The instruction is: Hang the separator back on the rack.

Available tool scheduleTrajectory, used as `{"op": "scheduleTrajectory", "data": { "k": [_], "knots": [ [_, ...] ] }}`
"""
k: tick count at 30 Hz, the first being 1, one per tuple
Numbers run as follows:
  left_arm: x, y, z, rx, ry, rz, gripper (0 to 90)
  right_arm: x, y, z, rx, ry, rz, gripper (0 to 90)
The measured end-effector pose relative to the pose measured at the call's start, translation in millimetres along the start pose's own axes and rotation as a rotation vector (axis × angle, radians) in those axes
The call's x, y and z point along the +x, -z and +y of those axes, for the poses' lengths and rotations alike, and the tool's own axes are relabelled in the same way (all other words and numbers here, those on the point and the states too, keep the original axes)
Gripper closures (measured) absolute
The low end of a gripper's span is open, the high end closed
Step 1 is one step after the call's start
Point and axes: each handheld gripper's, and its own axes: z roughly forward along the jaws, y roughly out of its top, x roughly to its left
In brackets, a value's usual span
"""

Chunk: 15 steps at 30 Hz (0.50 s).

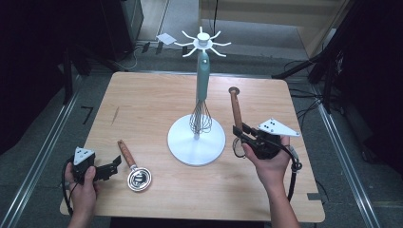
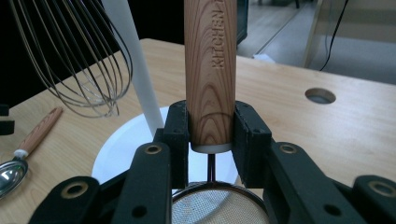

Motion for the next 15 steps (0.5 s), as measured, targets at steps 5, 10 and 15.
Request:
{"op": "scheduleTrajectory", "data": {
  "k": [5, 10, 15],
  "knots": [
    [-0.1, 0.1, 0.0, 0.000, -0.001, 0.000, 0.0, 6.0, 1.7, 5.7, -0.029, 0.018, 0.005, 71.1],
    [0.0, -0.1, 0.0, -0.002, 0.001, -0.001, 0.0, 10.9, 3.3, 11.0, -0.060, 0.035, 0.026, 71.1],
    [0.0, -0.2, -0.1, -0.003, 0.002, -0.002, 0.0, 14.7, 5.3, 16.3, -0.086, 0.048, 0.024, 71.1]
  ]
}}
